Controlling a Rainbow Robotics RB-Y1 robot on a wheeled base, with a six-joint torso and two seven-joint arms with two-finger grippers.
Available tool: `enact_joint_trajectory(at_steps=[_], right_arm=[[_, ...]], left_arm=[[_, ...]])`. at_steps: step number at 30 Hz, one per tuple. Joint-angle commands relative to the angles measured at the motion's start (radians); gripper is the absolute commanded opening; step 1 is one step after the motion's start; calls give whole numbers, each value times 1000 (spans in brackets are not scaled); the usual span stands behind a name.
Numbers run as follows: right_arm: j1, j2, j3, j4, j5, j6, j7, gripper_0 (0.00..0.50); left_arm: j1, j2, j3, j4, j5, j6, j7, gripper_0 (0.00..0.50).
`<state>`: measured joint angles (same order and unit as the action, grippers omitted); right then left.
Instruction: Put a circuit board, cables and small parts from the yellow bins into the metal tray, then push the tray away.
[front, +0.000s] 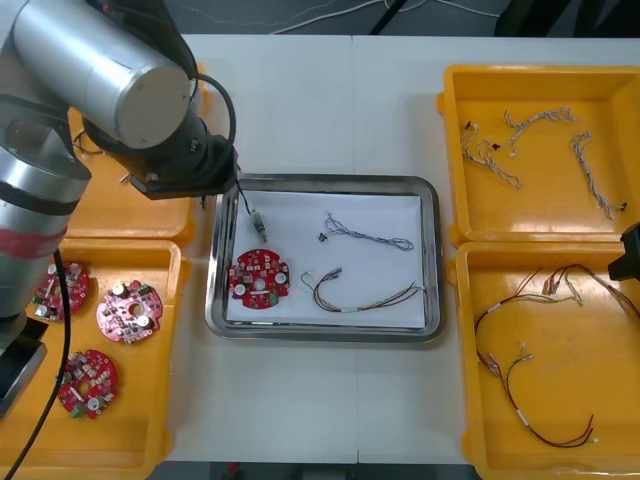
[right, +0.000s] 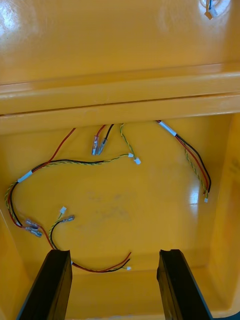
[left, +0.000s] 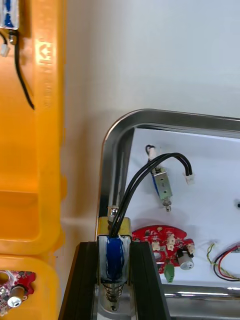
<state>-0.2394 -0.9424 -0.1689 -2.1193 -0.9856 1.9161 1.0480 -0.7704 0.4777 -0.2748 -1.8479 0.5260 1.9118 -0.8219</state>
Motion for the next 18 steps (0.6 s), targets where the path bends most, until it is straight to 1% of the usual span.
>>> enact_joint_trajectory(at_steps=[1,6,8,12,14,18], right_arm=[[12,-44,-32,-25,8,4,-49,500],[12,-44,-32,-25,8,4,-49,500],[12,-44,-32,-25,8,4,-49,500],[12,-44,-32,-25,8,4,-49,500],[12,-44,-32,-25,8,4,-49,500],[12,-44,-32,-25,8,4,-49,500]], left_arm=[[-66,-59,-70,-30,-61,8,23,0],[-66,-91,-83,-30,-69,8,35,0],[-66,-119,-101,-30,-93,8,44,0],[-66,-149,-130,-19,-123,3,55,0],[-66,-166,-133,-1,-123,-10,61,0],[-67,-188,-164,36,-153,-45,69,0]])
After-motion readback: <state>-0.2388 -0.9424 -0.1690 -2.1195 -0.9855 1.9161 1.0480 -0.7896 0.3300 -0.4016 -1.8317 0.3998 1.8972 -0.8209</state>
